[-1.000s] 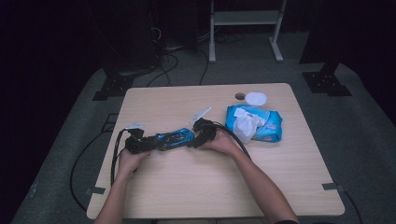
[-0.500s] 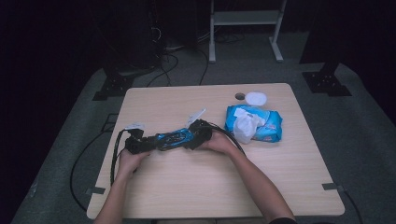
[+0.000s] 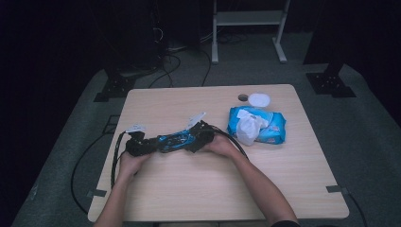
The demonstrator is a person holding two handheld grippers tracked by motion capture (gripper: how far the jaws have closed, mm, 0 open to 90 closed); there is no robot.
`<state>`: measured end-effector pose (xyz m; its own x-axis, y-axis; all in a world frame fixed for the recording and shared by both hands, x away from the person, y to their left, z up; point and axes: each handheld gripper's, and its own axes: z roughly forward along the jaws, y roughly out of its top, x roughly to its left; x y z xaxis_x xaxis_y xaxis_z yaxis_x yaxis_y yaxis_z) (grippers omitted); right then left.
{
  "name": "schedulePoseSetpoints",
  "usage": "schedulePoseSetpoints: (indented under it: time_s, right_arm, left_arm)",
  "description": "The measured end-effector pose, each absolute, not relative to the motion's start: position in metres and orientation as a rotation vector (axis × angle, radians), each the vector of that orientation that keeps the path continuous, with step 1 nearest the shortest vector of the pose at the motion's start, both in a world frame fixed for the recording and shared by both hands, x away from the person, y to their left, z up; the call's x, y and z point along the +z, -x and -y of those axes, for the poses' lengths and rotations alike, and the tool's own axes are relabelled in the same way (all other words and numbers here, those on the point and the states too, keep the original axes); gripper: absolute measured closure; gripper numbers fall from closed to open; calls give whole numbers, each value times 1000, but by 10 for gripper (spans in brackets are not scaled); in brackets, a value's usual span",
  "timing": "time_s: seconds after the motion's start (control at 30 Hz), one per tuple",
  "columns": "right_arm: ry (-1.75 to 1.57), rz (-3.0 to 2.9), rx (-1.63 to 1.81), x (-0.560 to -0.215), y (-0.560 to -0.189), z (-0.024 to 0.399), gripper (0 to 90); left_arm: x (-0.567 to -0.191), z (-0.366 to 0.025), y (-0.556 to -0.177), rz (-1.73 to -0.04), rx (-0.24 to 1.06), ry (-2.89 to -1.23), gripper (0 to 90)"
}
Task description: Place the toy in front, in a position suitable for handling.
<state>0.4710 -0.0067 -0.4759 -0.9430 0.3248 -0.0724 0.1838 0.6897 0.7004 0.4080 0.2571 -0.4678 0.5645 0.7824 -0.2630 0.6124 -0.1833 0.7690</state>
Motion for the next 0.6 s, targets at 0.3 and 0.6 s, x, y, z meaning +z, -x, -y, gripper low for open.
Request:
schedulePoseSetpoints:
  time_s: [0.3,0.6]
  right_arm:
    - [-440,-2715,1069,-473,-468,7,174]
    - [-324,-2685,1047,-464,-460,5,331]
  left_arm:
    - [-464,-257,-406,-1112,247,-1873,552]
    - [-463,-263,-407,-1134,236,-1841,586]
